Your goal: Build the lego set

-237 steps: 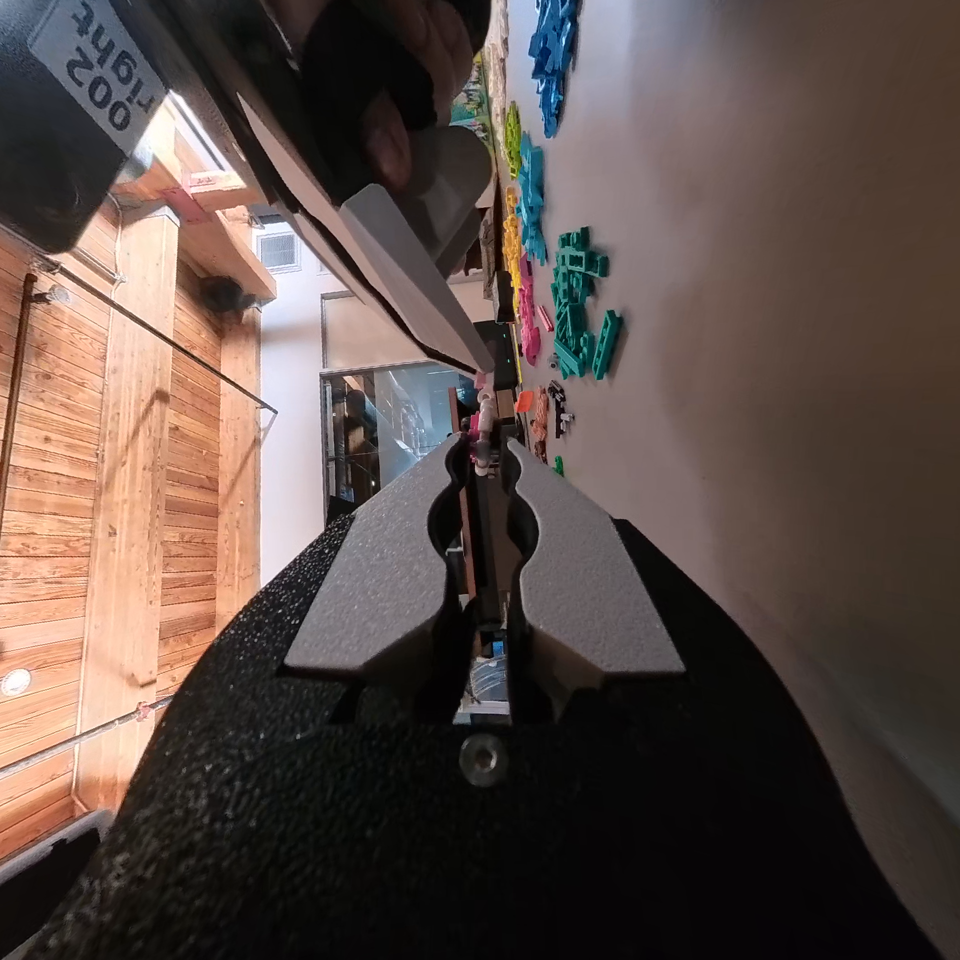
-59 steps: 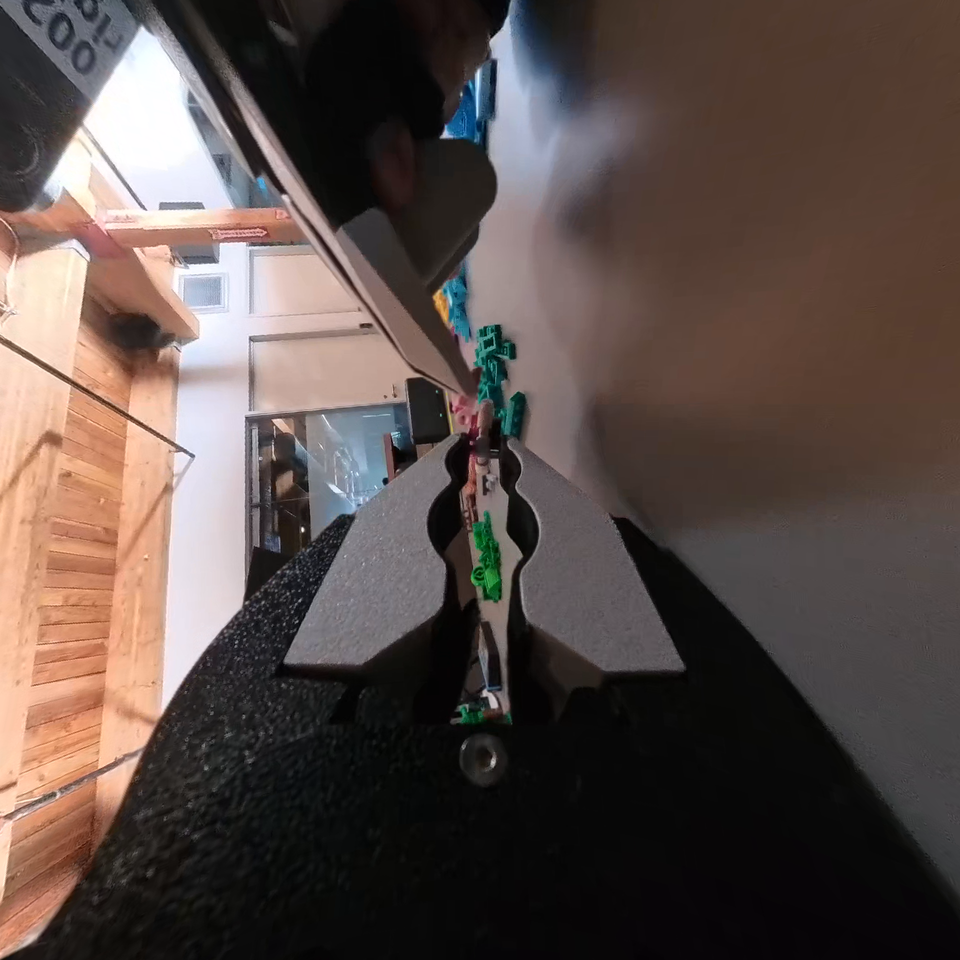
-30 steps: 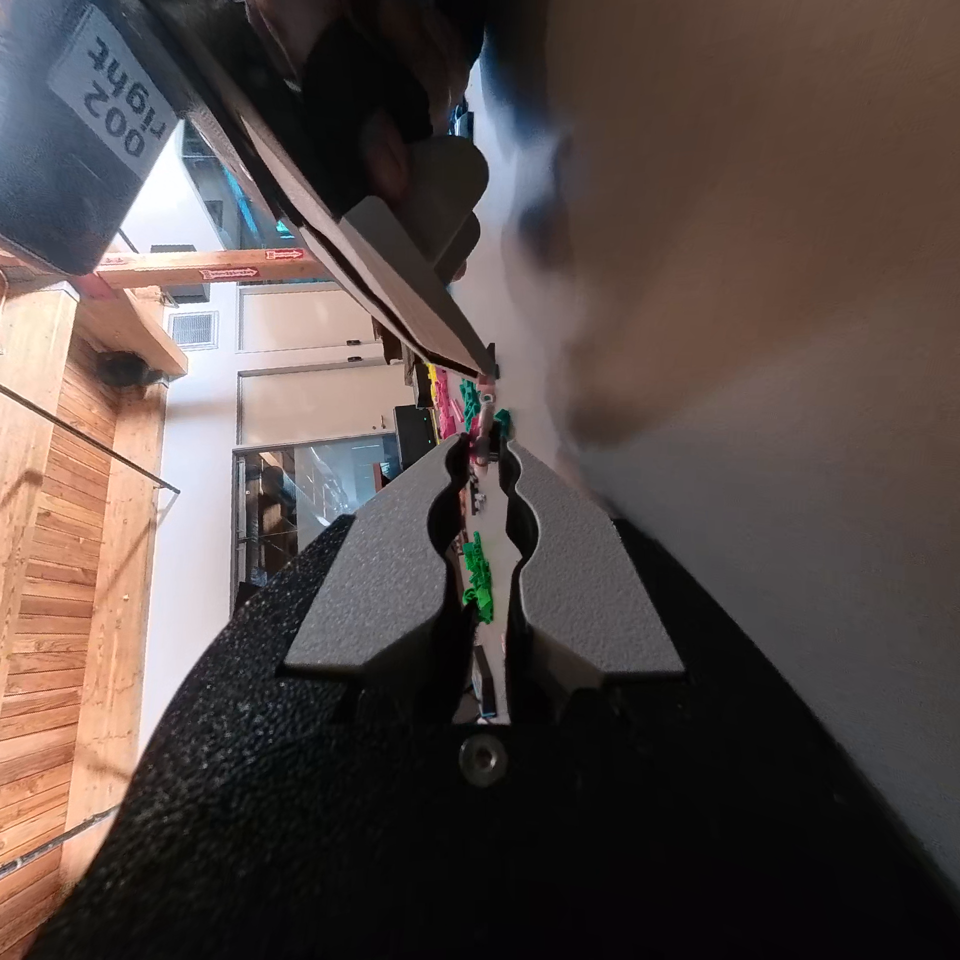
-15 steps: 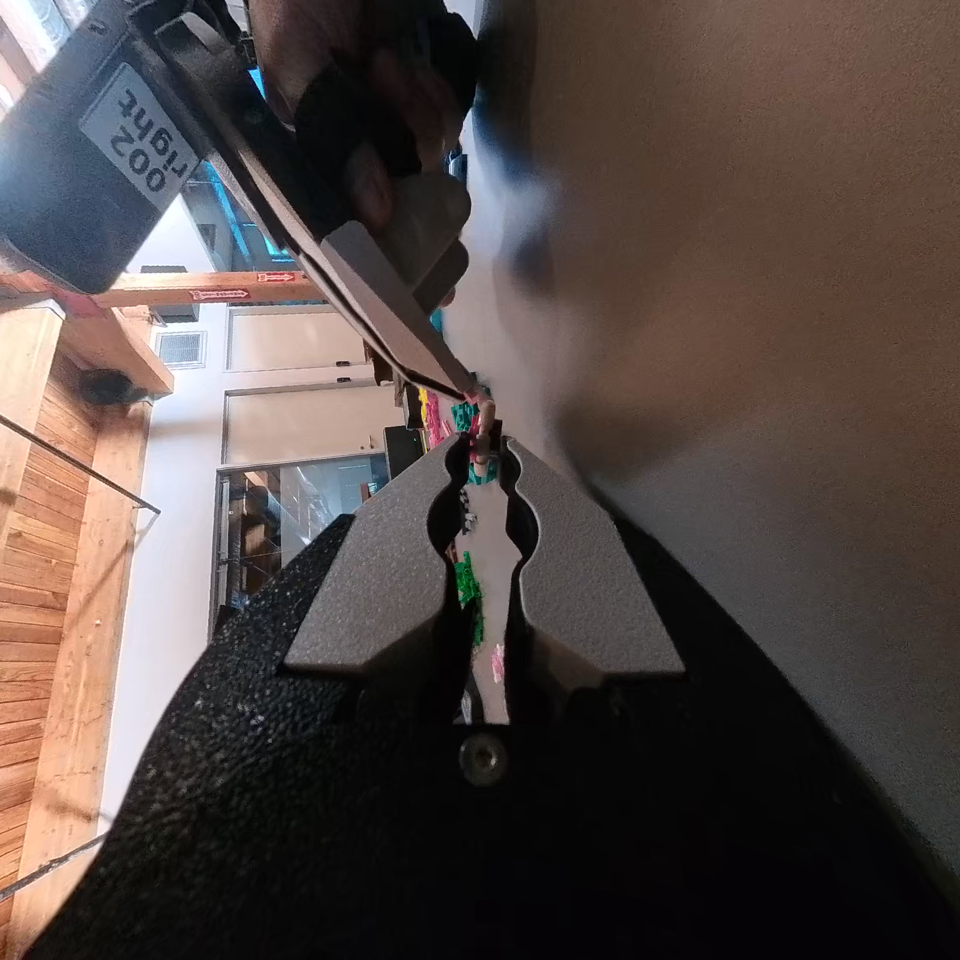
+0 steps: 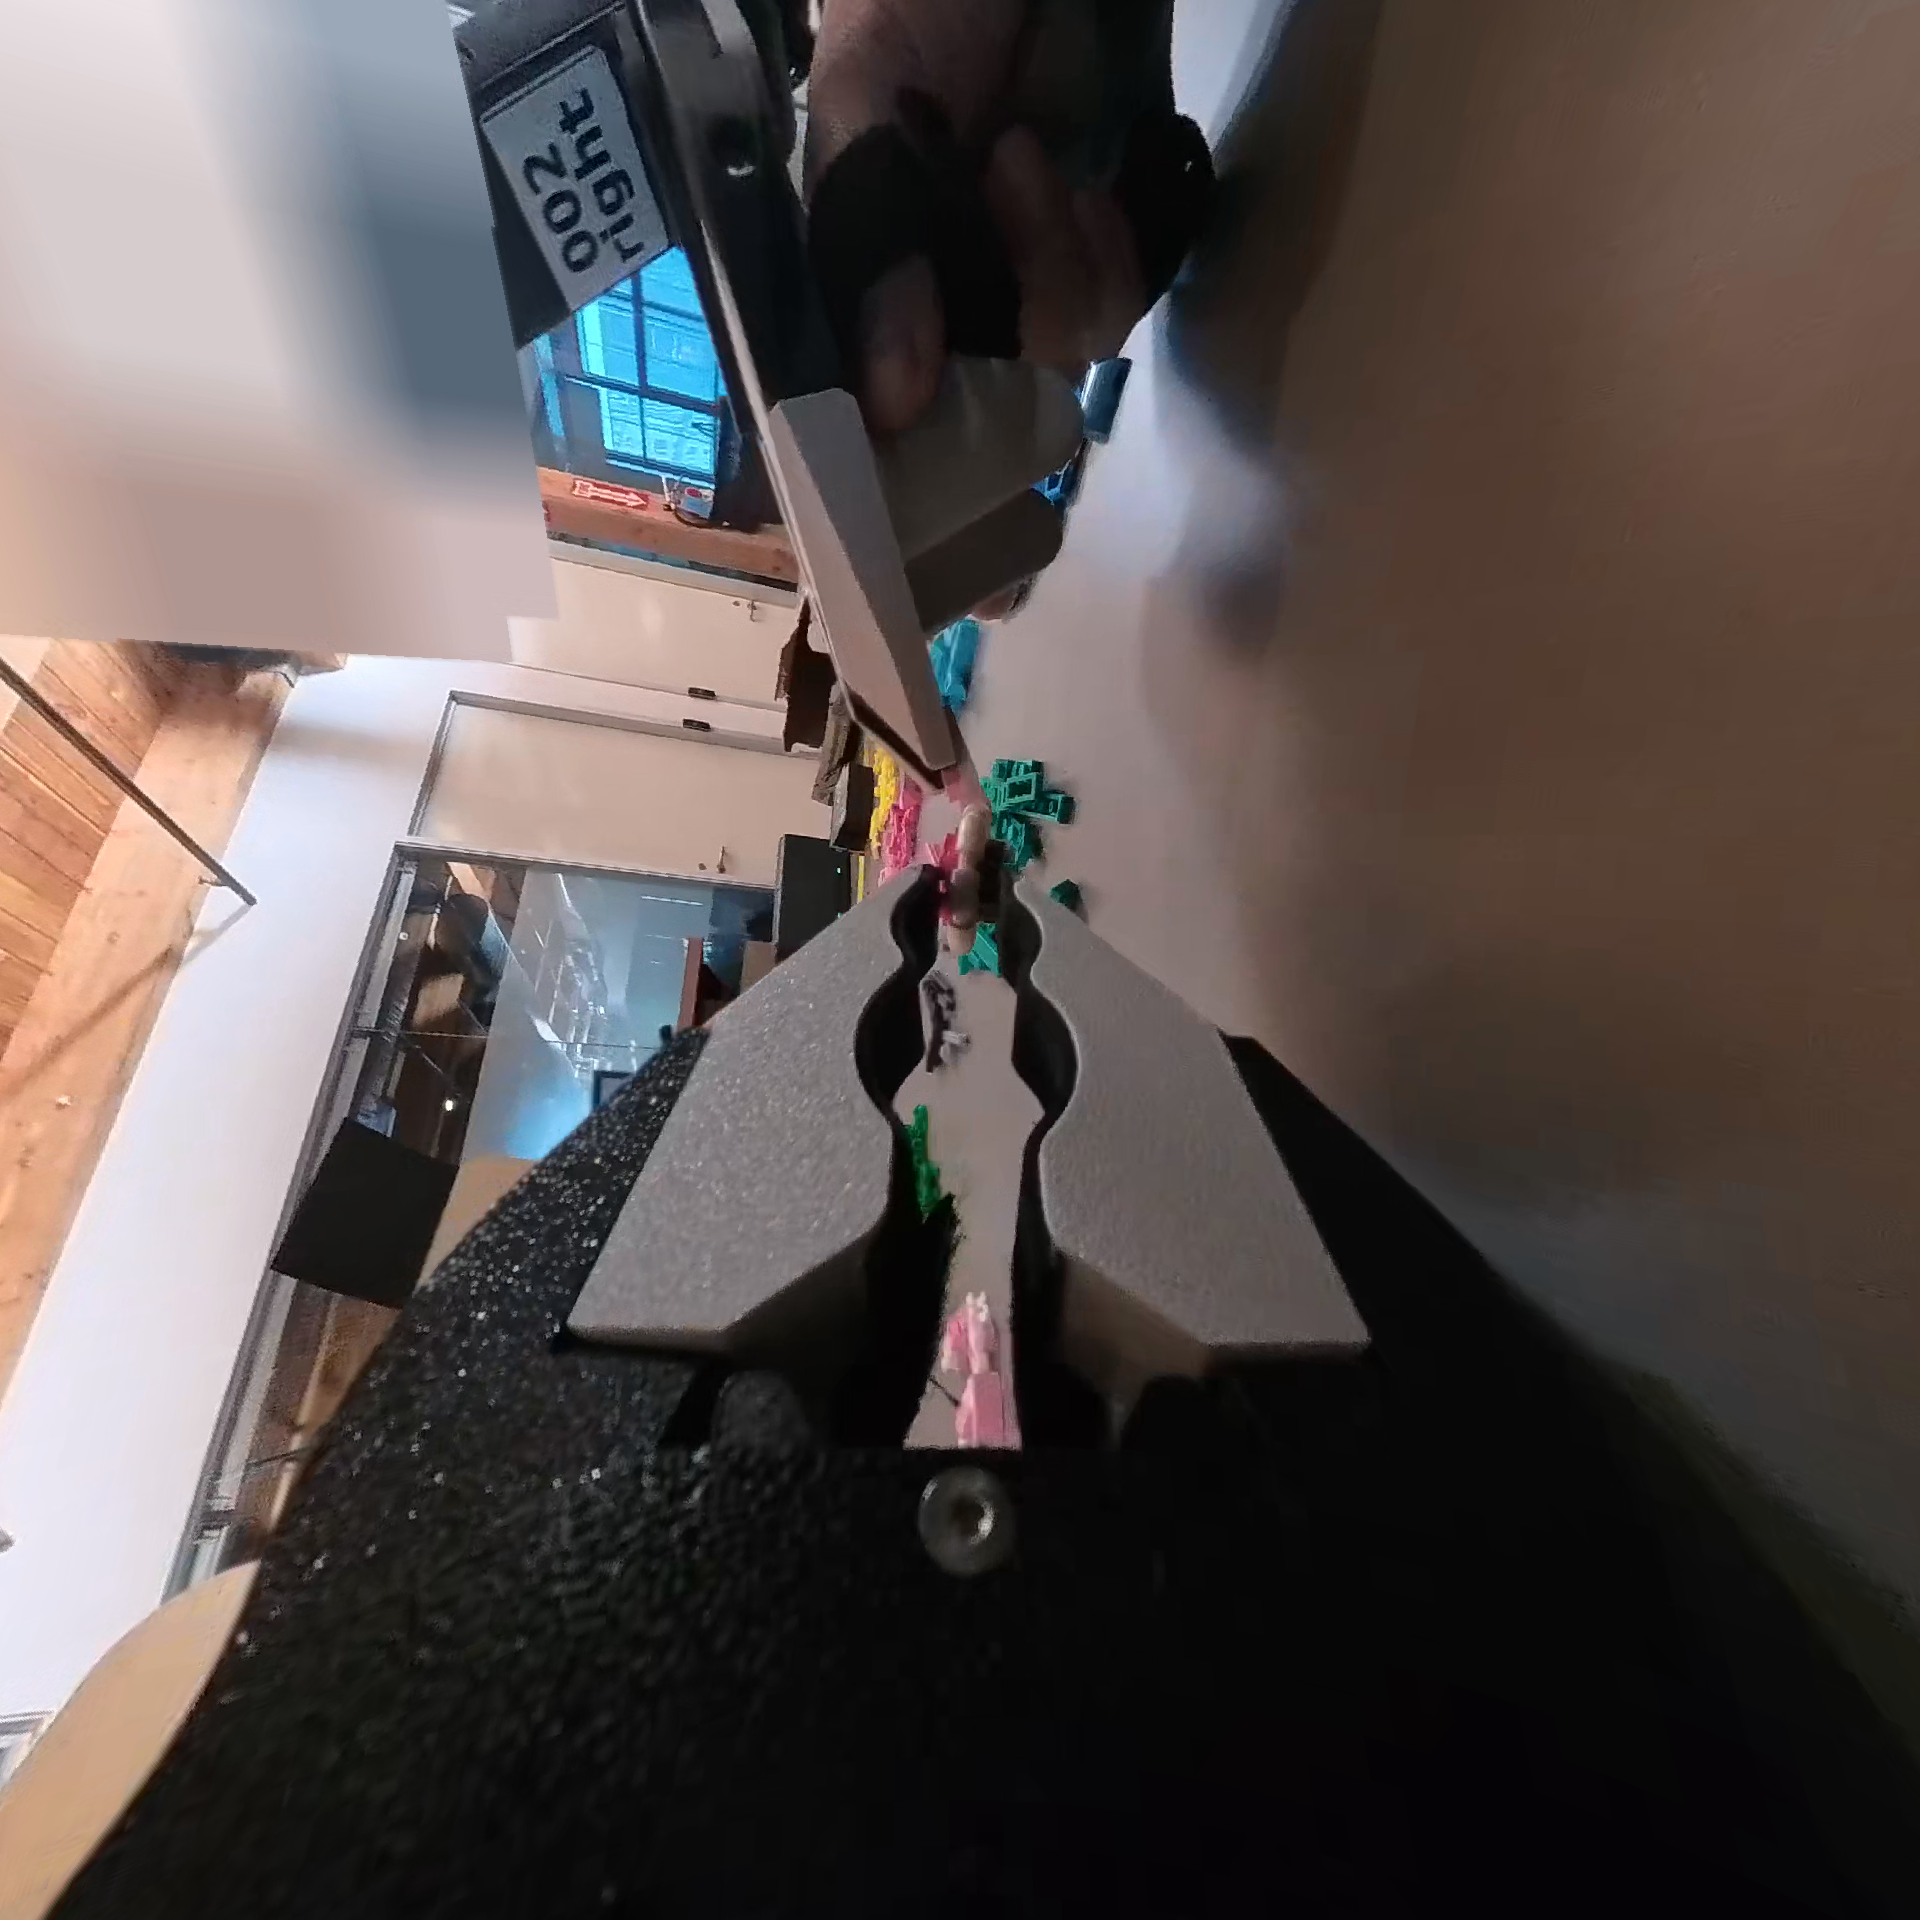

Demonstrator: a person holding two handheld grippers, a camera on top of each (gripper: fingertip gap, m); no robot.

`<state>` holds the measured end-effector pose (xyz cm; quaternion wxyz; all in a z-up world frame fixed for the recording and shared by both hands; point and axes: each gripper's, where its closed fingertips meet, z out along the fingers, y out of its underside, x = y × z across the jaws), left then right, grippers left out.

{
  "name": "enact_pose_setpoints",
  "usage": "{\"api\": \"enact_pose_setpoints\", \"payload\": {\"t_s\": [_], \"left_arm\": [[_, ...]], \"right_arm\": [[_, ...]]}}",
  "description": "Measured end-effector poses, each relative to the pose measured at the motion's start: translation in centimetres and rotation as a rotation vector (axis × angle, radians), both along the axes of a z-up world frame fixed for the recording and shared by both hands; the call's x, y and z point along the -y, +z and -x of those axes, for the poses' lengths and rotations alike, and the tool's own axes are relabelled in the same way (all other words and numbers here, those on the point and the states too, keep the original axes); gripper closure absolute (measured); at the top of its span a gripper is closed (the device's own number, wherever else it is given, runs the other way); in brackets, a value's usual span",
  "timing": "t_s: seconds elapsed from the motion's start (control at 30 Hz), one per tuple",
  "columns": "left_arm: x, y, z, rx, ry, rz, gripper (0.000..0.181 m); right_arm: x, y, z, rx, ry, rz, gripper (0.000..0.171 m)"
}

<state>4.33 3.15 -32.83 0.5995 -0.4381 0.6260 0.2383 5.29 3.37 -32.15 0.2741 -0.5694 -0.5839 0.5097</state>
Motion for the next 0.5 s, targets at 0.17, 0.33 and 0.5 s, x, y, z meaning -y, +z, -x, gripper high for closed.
{"api": "enact_pose_setpoints", "payload": {"t_s": [0.17, 0.33, 0.5], "left_arm": [[0.12, 0.47, -0.02, 0.024, 0.002, -0.005, 0.174], [0.11, 0.77, 0.06, 0.067, 0.011, 0.021, 0.174], [0.00, 0.99, 0.21, 0.126, 0.028, 0.068, 0.174]], "right_arm": [[-0.11, 0.34, 0.06, -0.022, -0.007, 0.037, 0.165], [-0.12, 0.61, 0.18, -0.033, -0.029, -0.015, 0.165], [-0.36, 0.80, 0.39, -0.054, -0.057, 0.058, 0.165]]}}
